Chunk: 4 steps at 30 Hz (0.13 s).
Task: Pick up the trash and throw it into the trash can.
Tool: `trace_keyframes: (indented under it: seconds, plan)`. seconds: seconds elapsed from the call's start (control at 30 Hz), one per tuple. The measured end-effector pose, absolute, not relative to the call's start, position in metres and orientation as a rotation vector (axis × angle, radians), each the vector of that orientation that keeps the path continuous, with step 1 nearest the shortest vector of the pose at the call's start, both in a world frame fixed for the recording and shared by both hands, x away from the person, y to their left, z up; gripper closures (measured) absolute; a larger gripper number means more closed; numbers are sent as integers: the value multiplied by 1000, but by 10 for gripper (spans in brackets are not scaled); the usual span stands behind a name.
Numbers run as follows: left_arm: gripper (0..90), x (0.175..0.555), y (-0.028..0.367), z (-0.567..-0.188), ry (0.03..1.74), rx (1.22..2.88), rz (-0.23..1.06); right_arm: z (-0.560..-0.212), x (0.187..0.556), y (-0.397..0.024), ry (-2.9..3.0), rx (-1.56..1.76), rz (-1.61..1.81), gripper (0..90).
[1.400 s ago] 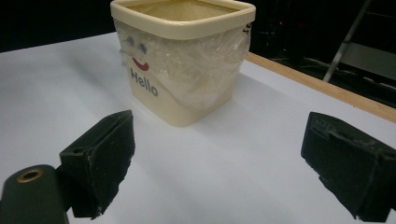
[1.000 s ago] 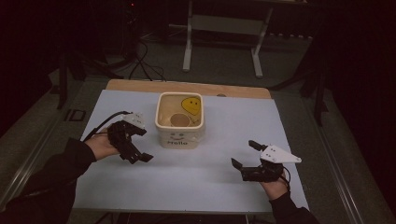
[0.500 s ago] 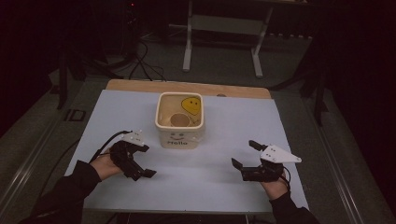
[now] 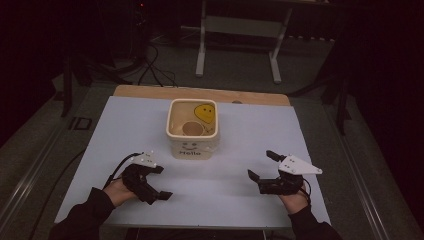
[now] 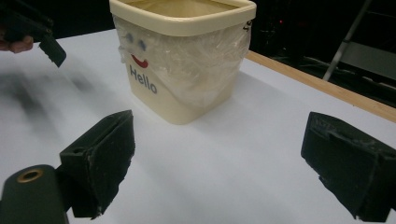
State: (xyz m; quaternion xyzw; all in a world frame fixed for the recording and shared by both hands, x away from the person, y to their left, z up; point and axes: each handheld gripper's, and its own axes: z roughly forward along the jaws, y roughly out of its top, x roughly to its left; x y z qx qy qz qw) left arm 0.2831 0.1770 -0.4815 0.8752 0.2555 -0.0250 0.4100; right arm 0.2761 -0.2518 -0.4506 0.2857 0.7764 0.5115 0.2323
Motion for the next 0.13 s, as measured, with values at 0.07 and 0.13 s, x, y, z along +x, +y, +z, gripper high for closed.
trace_keyframes:
  seconds: [0.07,0.13]
  plan:
    - [5,284,177,-483,649,2201,-58,-451,276,-252,2133,787,1402,96]
    - [5,285,177,-485,654,2201,-57,-451,276,-251,2136,787,1403,96]
